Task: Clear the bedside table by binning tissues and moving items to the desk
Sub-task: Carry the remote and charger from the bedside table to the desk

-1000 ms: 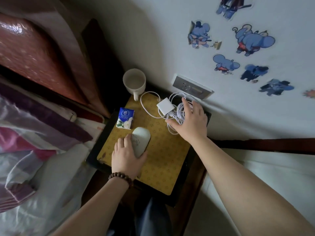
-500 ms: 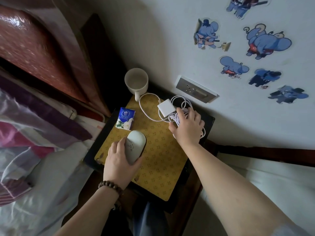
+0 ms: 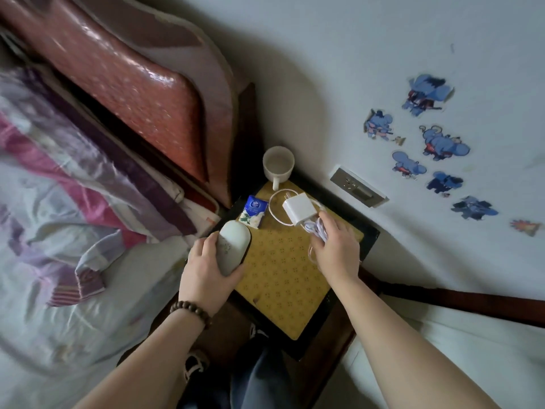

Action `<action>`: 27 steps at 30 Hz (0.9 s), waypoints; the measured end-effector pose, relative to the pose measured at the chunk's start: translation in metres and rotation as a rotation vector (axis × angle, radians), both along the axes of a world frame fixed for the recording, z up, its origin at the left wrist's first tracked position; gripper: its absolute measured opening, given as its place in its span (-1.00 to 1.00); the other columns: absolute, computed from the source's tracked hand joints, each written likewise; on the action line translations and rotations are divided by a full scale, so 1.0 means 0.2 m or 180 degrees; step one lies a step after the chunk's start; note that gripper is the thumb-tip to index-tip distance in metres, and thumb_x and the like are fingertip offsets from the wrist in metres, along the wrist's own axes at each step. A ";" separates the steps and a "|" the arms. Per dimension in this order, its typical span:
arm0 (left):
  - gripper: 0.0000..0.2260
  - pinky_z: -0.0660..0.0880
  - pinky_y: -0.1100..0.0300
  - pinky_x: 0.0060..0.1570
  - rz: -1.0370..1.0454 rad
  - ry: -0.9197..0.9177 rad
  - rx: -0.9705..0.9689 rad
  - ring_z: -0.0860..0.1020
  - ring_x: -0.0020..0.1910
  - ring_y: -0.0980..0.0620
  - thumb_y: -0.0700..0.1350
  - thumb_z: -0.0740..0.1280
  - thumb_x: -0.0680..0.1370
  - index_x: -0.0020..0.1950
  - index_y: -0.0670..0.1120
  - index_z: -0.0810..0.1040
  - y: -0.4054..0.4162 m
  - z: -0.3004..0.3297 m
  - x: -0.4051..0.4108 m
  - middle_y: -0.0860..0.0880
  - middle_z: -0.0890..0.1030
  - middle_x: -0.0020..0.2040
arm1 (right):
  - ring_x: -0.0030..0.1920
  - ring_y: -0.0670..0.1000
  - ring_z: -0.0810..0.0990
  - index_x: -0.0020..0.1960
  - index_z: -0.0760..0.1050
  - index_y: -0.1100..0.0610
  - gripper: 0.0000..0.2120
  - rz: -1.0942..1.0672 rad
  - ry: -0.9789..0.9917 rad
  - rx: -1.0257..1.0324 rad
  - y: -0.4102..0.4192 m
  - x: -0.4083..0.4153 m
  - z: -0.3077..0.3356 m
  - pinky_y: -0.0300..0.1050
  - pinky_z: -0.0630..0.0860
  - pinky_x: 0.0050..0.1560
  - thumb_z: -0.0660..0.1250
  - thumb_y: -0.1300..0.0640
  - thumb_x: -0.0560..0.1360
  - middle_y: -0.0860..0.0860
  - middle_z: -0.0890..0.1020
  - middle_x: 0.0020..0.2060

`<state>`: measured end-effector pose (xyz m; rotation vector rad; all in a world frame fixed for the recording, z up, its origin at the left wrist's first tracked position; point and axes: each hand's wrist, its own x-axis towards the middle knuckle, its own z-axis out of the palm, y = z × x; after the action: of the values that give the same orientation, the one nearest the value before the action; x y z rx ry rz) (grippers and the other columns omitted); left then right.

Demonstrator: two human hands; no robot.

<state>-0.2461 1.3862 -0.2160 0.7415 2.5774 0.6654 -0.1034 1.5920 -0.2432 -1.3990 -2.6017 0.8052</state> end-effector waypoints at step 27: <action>-0.32 0.46 0.05 0.05 0.3279 0.0953 0.0423 0.45 0.08 -0.06 0.15 0.46 0.34 0.33 -0.14 0.35 -2.58 0.59 0.31 -0.10 0.48 0.14 | 0.12 0.07 0.52 0.34 0.42 -0.07 -0.54 0.3318 0.0942 0.0000 -2.47 -0.69 0.81 0.03 0.45 0.09 0.37 -0.05 0.45 -0.04 0.62 0.13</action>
<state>-0.1832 0.8703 -0.0982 -0.5976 3.1164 1.0607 -0.2408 1.0986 -0.0817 0.2076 -2.9358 0.9574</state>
